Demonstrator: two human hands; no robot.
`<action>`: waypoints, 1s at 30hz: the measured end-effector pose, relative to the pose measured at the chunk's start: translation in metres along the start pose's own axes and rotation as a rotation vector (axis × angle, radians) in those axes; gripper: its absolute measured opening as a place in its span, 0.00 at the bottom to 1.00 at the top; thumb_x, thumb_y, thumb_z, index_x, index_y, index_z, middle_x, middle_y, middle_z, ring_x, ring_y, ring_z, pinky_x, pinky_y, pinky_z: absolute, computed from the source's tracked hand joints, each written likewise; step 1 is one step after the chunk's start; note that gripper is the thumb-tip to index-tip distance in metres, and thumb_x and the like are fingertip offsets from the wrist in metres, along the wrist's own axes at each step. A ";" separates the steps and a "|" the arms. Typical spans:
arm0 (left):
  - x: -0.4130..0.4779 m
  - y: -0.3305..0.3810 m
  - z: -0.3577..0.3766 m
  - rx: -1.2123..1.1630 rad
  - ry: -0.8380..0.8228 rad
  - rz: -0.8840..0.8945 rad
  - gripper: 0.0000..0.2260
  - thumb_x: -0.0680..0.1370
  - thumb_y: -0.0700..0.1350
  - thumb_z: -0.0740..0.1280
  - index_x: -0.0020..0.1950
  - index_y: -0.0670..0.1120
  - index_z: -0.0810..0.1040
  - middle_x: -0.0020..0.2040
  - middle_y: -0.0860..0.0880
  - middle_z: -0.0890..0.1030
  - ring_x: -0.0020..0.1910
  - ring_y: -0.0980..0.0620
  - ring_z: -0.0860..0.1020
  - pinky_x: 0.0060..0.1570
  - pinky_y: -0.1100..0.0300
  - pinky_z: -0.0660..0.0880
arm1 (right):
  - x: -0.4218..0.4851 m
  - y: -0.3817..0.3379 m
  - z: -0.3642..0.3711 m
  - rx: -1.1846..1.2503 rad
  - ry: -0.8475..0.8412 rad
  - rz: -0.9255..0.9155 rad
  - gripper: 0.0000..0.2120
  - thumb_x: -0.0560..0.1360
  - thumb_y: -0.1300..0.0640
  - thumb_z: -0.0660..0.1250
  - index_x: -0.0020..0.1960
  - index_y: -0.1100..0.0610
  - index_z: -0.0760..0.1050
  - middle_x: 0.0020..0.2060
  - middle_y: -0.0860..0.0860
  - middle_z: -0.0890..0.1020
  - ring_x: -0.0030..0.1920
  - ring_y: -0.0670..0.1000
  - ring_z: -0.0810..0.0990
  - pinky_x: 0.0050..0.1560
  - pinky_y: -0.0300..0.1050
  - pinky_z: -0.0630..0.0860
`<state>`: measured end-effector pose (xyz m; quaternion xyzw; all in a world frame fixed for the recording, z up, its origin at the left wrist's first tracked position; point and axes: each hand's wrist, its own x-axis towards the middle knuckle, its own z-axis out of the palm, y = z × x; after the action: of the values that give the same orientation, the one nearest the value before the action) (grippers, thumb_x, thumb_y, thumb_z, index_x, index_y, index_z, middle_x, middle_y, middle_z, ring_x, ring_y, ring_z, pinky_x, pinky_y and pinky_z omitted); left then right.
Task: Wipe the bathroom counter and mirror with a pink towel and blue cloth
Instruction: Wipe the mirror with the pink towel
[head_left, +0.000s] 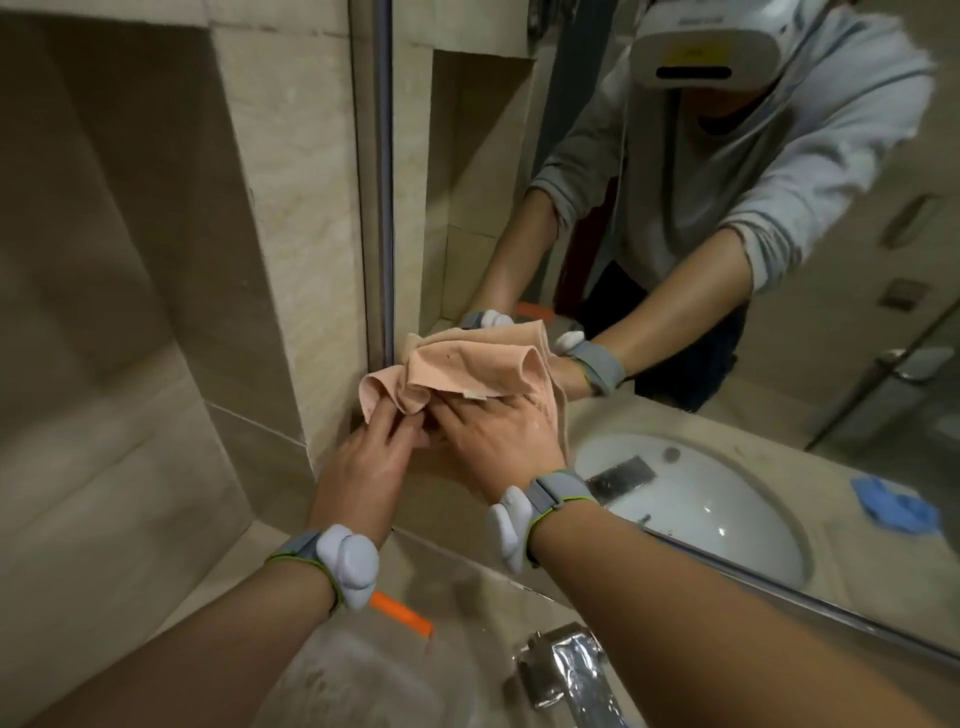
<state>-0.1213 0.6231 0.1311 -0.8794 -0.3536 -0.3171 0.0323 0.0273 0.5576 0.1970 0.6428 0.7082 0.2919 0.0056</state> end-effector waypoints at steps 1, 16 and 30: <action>0.002 0.006 -0.007 -0.055 -0.007 -0.080 0.23 0.77 0.31 0.60 0.70 0.41 0.77 0.66 0.37 0.77 0.43 0.33 0.80 0.34 0.47 0.78 | -0.003 0.002 -0.005 -0.009 0.018 0.004 0.19 0.72 0.48 0.70 0.63 0.47 0.80 0.53 0.43 0.85 0.51 0.46 0.84 0.55 0.42 0.76; -0.012 0.224 -0.078 -0.704 -0.260 -0.286 0.07 0.82 0.43 0.66 0.55 0.46 0.83 0.50 0.44 0.86 0.51 0.41 0.81 0.45 0.56 0.69 | -0.209 0.076 -0.109 0.433 -0.190 0.802 0.10 0.81 0.50 0.58 0.61 0.48 0.70 0.48 0.51 0.82 0.49 0.60 0.80 0.44 0.50 0.74; -0.189 0.472 -0.056 -1.263 -1.195 -0.748 0.25 0.81 0.66 0.60 0.55 0.48 0.86 0.47 0.46 0.88 0.46 0.47 0.86 0.42 0.57 0.78 | -0.492 0.043 -0.156 0.657 -0.242 1.475 0.13 0.78 0.40 0.60 0.51 0.49 0.76 0.47 0.49 0.81 0.46 0.53 0.81 0.43 0.43 0.74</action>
<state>0.0483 0.1410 0.1454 -0.5805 -0.3335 0.0633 -0.7402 0.0916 0.0442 0.1638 0.9395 0.1471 -0.0734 -0.3004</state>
